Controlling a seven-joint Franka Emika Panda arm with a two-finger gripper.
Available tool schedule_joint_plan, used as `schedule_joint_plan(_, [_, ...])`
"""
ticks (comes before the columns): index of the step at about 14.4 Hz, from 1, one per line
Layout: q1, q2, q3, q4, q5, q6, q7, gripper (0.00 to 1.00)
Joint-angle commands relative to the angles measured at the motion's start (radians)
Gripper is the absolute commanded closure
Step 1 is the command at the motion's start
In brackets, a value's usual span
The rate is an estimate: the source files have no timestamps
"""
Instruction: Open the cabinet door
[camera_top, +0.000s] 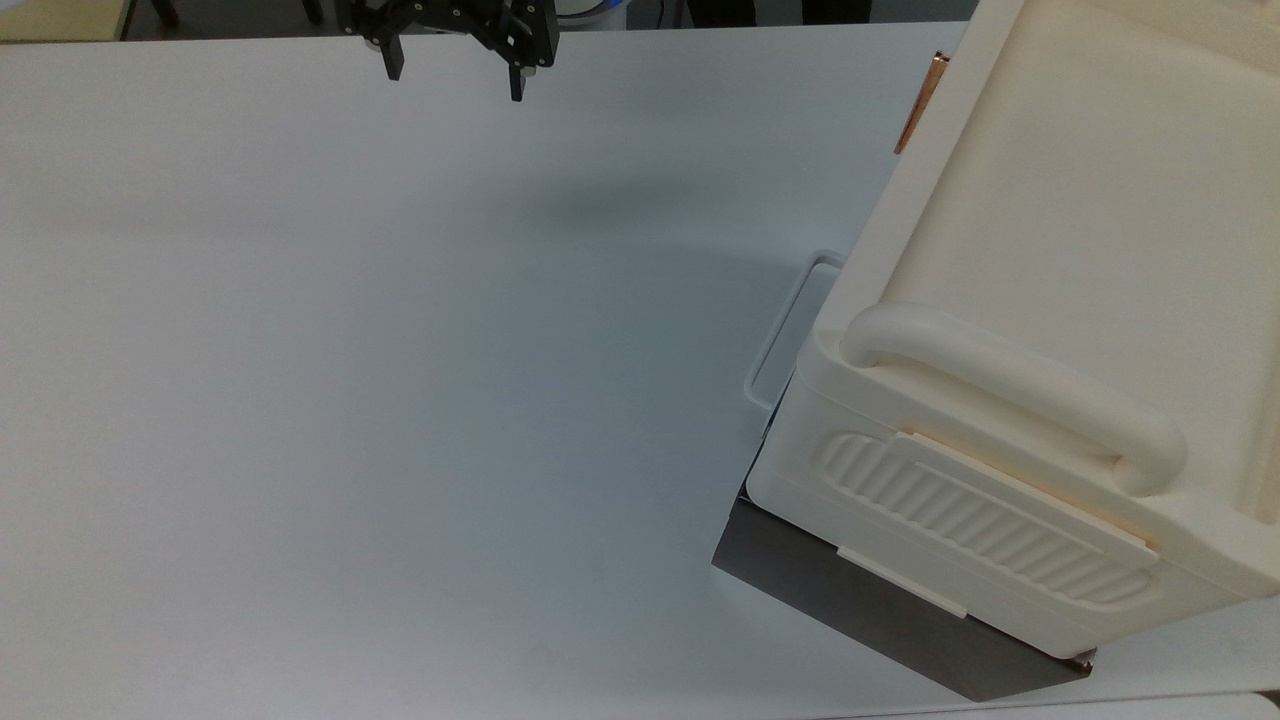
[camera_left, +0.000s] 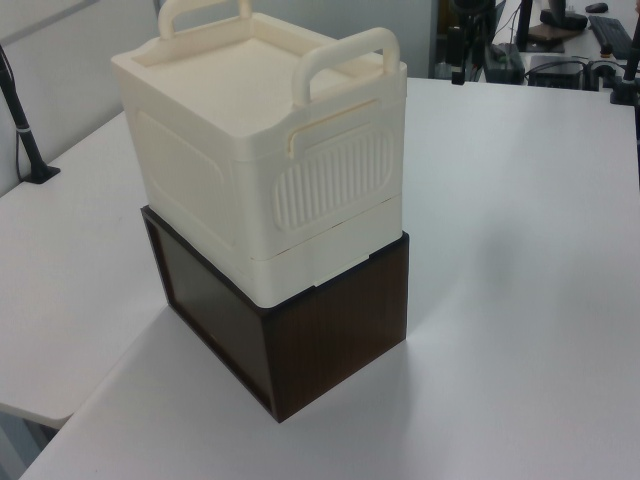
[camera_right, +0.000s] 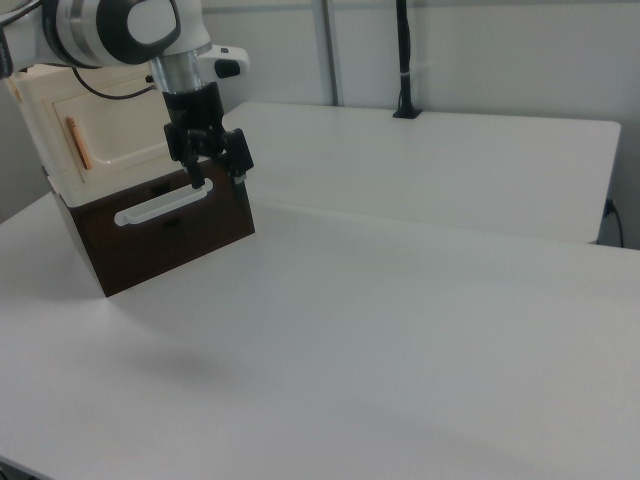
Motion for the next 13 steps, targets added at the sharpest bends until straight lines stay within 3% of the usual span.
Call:
schedule_joint_plan(1, [-0.005, -0.019, 0.001, -0.026, -0.004, 0.027, 0.026, 0.00])
schedule_joint_plan(13, [-0.007, -0.016, 0.000, -0.012, -0.005, 0.017, 0.026, 0.00])
